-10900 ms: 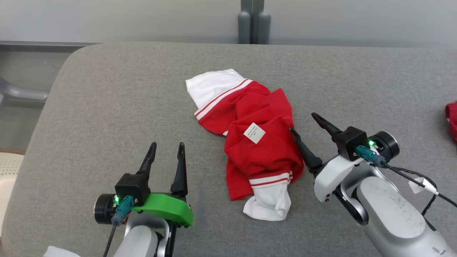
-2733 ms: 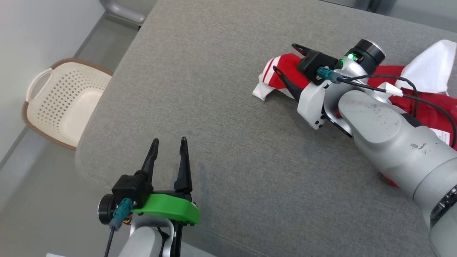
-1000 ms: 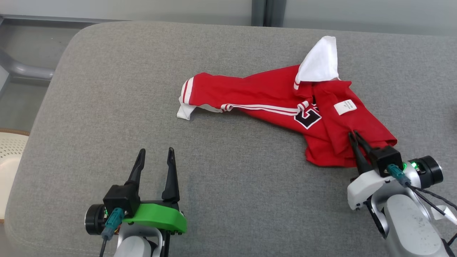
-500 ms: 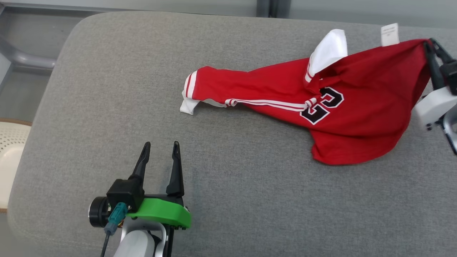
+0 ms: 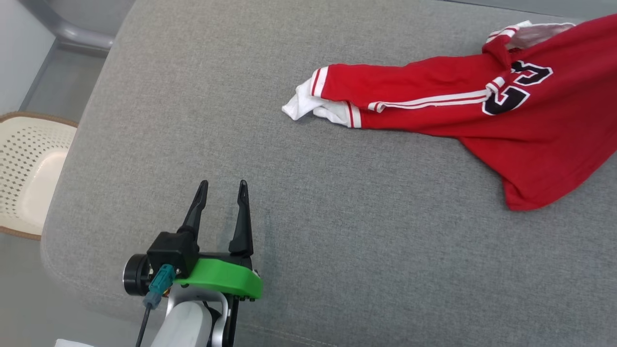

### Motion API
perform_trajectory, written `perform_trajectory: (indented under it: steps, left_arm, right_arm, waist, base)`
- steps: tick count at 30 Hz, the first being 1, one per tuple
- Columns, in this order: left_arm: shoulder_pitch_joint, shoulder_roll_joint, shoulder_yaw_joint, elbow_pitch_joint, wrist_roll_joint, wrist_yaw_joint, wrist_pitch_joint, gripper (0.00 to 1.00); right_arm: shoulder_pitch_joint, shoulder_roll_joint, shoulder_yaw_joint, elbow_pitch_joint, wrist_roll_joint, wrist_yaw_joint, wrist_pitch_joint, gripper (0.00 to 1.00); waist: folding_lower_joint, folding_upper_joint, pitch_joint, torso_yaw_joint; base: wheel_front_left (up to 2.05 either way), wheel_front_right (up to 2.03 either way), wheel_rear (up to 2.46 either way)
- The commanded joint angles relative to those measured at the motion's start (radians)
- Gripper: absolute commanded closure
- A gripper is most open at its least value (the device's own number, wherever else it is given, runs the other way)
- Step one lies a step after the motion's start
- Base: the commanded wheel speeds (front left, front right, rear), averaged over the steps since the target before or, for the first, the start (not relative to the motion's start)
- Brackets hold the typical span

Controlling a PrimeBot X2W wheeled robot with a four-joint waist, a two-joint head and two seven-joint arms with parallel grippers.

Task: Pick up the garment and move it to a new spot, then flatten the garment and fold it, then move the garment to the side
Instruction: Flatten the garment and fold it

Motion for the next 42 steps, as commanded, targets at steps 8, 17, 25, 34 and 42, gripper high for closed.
perform_trajectory:
  steps: [8, 17, 25, 34, 42]
  left_arm:
    - [-0.022, 0.003, 0.006, -0.002, 0.007, 0.005, -0.003, 0.00]
    - [0.003, 0.003, 0.041, 0.004, 0.026, -0.002, -0.003, 0.00]
    - [0.034, 0.004, 0.069, 0.006, 0.037, -0.006, -0.003, 0.00]
    - [0.063, 0.004, 0.074, 0.009, 0.037, -0.009, -0.003, 0.00]
    - [0.063, 0.004, 0.062, 0.009, 0.031, -0.012, -0.003, 0.00]
  right_arm:
    - [-0.057, 0.055, -0.168, 0.065, -0.112, -0.002, -0.032, 0.00]
    - [-0.007, 0.215, -0.085, 0.047, 0.025, -0.002, -0.150, 0.00]
    - [0.261, 0.329, 0.064, -0.122, 0.311, -0.002, -0.160, 0.00]
    - [0.543, 0.432, 0.067, -0.277, 0.466, -0.002, -0.126, 0.00]
    - [0.633, 0.538, -0.014, -0.277, 0.441, -0.001, -0.125, 0.00]
  waist:
    - [0.0000, 0.0000, 0.036, 0.002]
    - [0.0000, 0.0000, -0.018, -0.112]
    - [0.0000, 0.0000, -0.082, -0.197]
    - [0.0000, 0.0000, -0.127, -0.236]
    - [0.0000, 0.0000, -0.133, -0.211]
  base:
    - [0.00, 0.00, 0.00]
    - [0.00, 0.00, 0.00]
    - [0.00, 0.00, 0.00]
    - [0.00, 0.00, 0.00]
    - [0.00, 0.00, 0.00]
